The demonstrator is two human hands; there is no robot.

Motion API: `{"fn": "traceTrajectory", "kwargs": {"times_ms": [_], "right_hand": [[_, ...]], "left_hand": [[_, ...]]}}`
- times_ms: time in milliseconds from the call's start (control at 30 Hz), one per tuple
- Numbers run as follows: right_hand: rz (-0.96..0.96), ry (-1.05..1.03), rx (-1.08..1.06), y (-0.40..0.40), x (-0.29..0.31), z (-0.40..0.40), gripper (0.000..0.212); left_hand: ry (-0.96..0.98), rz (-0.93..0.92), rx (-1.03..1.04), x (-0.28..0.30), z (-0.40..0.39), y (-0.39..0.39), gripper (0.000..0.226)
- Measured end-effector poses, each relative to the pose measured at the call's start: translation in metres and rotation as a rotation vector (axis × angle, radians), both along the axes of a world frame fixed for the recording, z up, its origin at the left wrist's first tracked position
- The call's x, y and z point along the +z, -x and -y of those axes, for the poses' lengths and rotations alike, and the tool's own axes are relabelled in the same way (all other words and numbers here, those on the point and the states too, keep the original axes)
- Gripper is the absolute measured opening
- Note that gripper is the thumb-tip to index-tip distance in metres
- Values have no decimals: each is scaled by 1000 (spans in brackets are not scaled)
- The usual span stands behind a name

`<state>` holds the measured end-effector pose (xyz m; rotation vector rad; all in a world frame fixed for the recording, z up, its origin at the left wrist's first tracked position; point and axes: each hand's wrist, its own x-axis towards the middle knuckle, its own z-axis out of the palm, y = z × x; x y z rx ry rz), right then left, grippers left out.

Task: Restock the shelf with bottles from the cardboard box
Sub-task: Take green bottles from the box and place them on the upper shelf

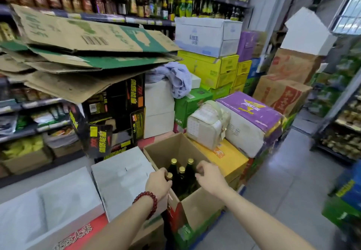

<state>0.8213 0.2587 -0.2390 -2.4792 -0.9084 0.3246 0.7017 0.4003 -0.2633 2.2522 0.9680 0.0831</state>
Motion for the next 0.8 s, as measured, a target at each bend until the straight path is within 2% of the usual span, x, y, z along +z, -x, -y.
{"fn": "traceTrajectory", "kwargs": {"times_ms": [300, 533, 700, 800], "right_hand": [[-94, 2, 249, -86, -25, -73, 25], [-196, 29, 284, -117, -75, -108, 22], [-111, 53, 386, -137, -117, -132, 35], [-127, 58, 389, -142, -142, -148, 45]], "left_hand": [[53, -3, 236, -19, -26, -52, 38], [109, 55, 346, -60, -34, -65, 48], [139, 185, 397, -101, -48, -77, 55], [148, 231, 426, -121, -51, -85, 61]]}}
